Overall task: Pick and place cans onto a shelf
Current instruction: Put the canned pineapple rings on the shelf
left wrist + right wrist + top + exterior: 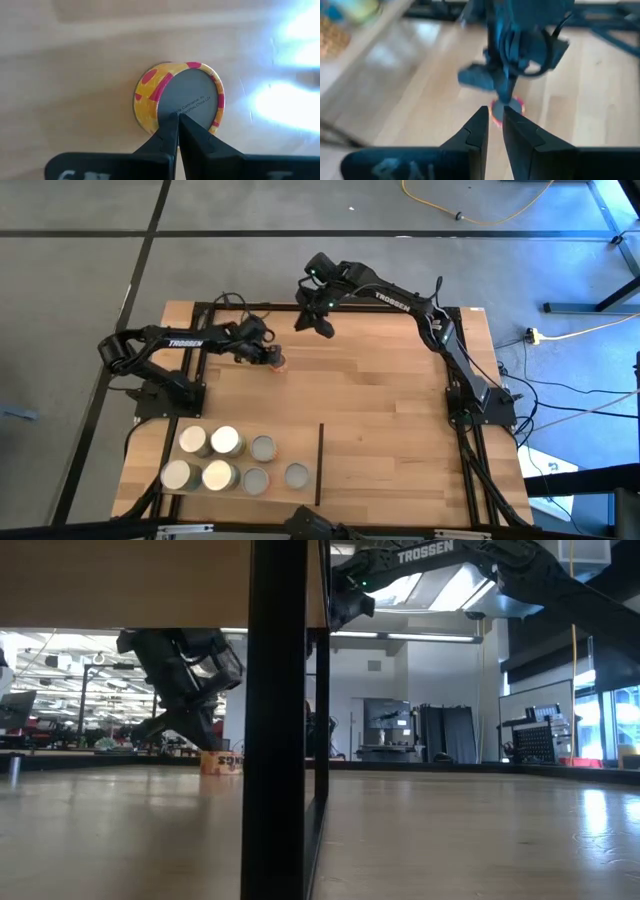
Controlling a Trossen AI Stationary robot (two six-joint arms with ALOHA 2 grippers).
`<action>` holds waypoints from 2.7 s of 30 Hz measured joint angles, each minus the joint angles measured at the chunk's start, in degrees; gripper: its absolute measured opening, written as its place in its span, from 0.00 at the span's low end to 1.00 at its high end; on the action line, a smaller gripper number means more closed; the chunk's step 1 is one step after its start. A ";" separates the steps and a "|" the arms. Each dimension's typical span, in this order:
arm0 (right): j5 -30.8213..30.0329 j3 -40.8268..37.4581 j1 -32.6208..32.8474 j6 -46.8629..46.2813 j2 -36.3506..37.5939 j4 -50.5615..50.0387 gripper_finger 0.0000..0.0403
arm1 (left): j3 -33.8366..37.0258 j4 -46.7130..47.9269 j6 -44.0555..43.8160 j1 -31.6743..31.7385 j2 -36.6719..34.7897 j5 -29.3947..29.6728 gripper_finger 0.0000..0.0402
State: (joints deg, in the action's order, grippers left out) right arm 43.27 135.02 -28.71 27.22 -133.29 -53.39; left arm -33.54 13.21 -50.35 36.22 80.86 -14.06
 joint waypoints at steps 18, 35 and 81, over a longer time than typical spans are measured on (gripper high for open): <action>-0.13 0.00 1.55 15.28 0.00 -13.63 0.15 | -5.84 9.33 8.14 -8.36 -11.34 14.47 0.03; -19.39 -1.10 11.71 19.54 -0.43 -6.06 0.10 | -21.32 36.44 16.12 -8.32 -23.77 22.41 0.02; -30.13 -1.14 16.17 27.05 -13.73 4.48 0.23 | -21.90 47.78 22.43 -8.27 -37.11 25.41 0.02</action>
State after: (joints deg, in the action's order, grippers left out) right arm 13.14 133.88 -12.53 54.27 -147.02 -48.91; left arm -55.44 60.99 -27.92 27.94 43.75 11.36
